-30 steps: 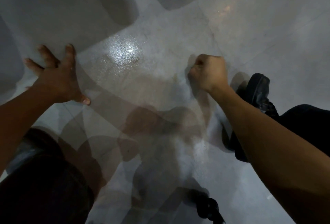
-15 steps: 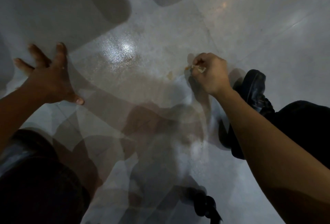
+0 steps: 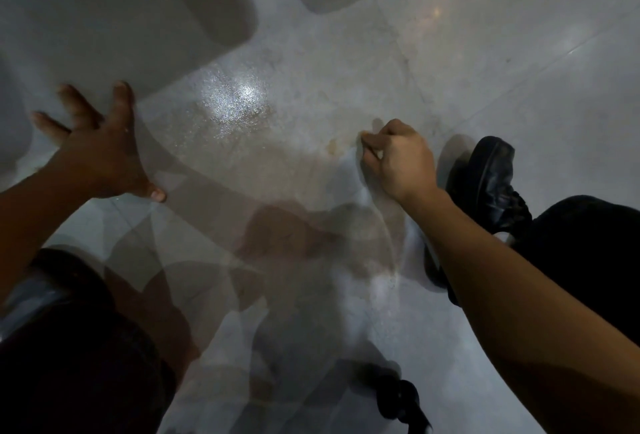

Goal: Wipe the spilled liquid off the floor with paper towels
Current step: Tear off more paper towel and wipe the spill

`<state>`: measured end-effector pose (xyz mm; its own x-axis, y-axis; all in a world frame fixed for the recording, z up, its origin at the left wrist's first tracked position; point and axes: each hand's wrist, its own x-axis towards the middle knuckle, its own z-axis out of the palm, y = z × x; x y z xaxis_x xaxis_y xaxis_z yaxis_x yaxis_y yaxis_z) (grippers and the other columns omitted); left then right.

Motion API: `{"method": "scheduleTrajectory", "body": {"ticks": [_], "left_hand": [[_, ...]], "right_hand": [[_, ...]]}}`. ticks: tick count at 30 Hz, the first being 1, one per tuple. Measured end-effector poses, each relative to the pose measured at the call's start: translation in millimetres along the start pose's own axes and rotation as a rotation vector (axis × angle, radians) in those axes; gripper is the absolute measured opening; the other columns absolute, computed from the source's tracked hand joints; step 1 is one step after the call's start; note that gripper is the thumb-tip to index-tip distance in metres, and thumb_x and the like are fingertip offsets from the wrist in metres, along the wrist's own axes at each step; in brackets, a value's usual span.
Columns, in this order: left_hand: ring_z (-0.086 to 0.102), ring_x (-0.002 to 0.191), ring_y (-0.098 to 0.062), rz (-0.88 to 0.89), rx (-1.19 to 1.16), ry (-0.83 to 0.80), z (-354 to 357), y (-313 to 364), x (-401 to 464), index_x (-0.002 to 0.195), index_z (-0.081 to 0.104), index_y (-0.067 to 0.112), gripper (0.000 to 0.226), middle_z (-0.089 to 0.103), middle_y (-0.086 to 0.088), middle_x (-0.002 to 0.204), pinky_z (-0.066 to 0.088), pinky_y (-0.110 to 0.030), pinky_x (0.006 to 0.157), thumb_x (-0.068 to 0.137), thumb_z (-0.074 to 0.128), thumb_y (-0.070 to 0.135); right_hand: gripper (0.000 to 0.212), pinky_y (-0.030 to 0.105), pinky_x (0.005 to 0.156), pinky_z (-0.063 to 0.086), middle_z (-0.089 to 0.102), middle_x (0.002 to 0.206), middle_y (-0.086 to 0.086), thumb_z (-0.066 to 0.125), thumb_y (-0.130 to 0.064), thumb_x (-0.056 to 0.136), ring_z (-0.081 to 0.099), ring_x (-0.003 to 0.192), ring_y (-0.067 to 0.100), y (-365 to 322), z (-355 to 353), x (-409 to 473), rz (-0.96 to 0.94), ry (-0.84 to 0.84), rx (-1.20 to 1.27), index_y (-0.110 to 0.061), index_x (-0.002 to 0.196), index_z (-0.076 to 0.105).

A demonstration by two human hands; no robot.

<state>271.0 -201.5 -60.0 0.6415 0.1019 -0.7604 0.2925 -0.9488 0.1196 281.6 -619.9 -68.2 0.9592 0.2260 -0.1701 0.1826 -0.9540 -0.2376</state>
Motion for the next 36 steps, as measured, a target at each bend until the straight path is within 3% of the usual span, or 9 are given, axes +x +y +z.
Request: {"method": "scheduleTrajectory", "body": {"ticks": [2,6,11,16,18,22,26,30,36], "left_hand": [[-0.039,0.145,-0.041,-0.013,-0.021,0.002,-1.1,5.7,-4.1,0.158,-0.026,0.03,0.174,-0.036,-0.031,0.157,-0.022,-0.065,0.114,0.039,0.1,0.049],[-0.038,0.145,-0.044,-0.01,-0.012,0.005,1.0,1.1,-3.1,0.158,-0.026,0.031,0.176,-0.036,-0.032,0.157,-0.021,-0.067,0.114,0.036,0.1,0.051],[-0.04,0.144,-0.042,0.0,0.022,0.01,4.5,-4.0,6.6,0.155,-0.029,0.032,0.179,-0.032,-0.034,0.158,-0.022,-0.07,0.11,0.032,0.098,0.059],[-0.042,0.143,-0.042,0.022,0.004,0.003,9.6,-15.8,18.2,0.144,-0.038,0.049,0.18,-0.027,-0.032,0.162,-0.019,-0.074,0.111,0.021,0.093,0.07],[-0.042,0.143,-0.044,0.039,-0.024,-0.012,10.2,-18.7,20.8,0.14,-0.042,0.055,0.181,-0.026,-0.03,0.163,-0.017,-0.077,0.11,0.01,0.081,0.08],[-0.041,0.143,-0.046,0.043,-0.021,-0.018,11.4,-20.3,22.3,0.141,-0.04,0.054,0.18,-0.035,-0.028,0.16,-0.013,-0.08,0.109,0.011,0.083,0.077],[-0.042,0.142,-0.046,0.038,-0.054,-0.026,13.3,-23.2,24.6,0.126,-0.047,0.063,0.174,-0.042,-0.021,0.158,-0.005,-0.088,0.103,-0.002,0.069,0.085],[-0.04,0.144,-0.045,0.057,-0.065,-0.025,12.8,-24.3,24.1,0.122,-0.048,0.065,0.17,-0.041,-0.019,0.159,-0.003,-0.088,0.103,0.001,0.071,0.082],[-0.041,0.144,-0.044,0.041,-0.059,-0.026,13.2,-24.0,23.4,0.123,-0.048,0.065,0.171,-0.045,-0.019,0.156,-0.003,-0.088,0.103,0.004,0.075,0.078]], "right_hand": [[0.023,0.034,0.061,0.048,0.06,0.091,0.012,0.059,-0.029,0.098,0.06,0.08,0.037,1.1,2.0,1.4,0.004,-0.005,0.009,-0.015,0.103,0.077],[0.03,0.037,0.059,0.052,0.057,0.084,0.008,0.053,-0.035,0.098,0.058,0.07,0.032,3.2,5.8,4.6,0.007,0.011,0.055,-0.017,0.096,0.077],[0.028,0.037,0.061,0.051,0.06,0.083,0.01,0.057,-0.032,0.097,0.059,0.073,0.031,3.9,12.5,-2.7,0.032,0.089,0.089,-0.016,0.106,0.078],[0.03,0.037,0.062,0.051,0.062,0.085,0.011,0.057,-0.031,0.093,0.059,0.074,0.031,1.8,11.4,-2.0,0.026,0.075,0.091,-0.017,0.109,0.078],[0.029,0.035,0.06,0.051,0.061,0.084,0.01,0.057,-0.031,0.092,0.059,0.072,0.031,0.8,10.8,-0.2,0.021,0.061,0.074,-0.018,0.107,0.078],[0.019,0.033,0.055,0.047,0.056,0.079,0.01,0.059,-0.025,0.09,0.057,0.069,0.033,-0.3,9.4,1.5,0.002,0.044,0.032,-0.017,0.096,0.075],[0.02,0.034,0.056,0.046,0.055,0.078,0.011,0.058,-0.026,0.092,0.056,0.069,0.034,1.3,11.4,1.3,-0.018,0.036,-0.004,-0.012,0.093,0.073],[0.028,0.037,0.06,0.049,0.055,0.083,0.012,0.056,-0.029,0.096,0.056,0.073,0.034,1.9,19.9,-5.4,0.0,0.055,0.04,-0.008,0.097,0.075],[0.016,0.035,0.067,0.049,0.057,0.09,0.015,0.064,-0.013,0.093,0.057,0.078,0.033,-1.3,29.1,-10.4,0.079,0.138,0.16,-0.003,0.097,0.076]]}}
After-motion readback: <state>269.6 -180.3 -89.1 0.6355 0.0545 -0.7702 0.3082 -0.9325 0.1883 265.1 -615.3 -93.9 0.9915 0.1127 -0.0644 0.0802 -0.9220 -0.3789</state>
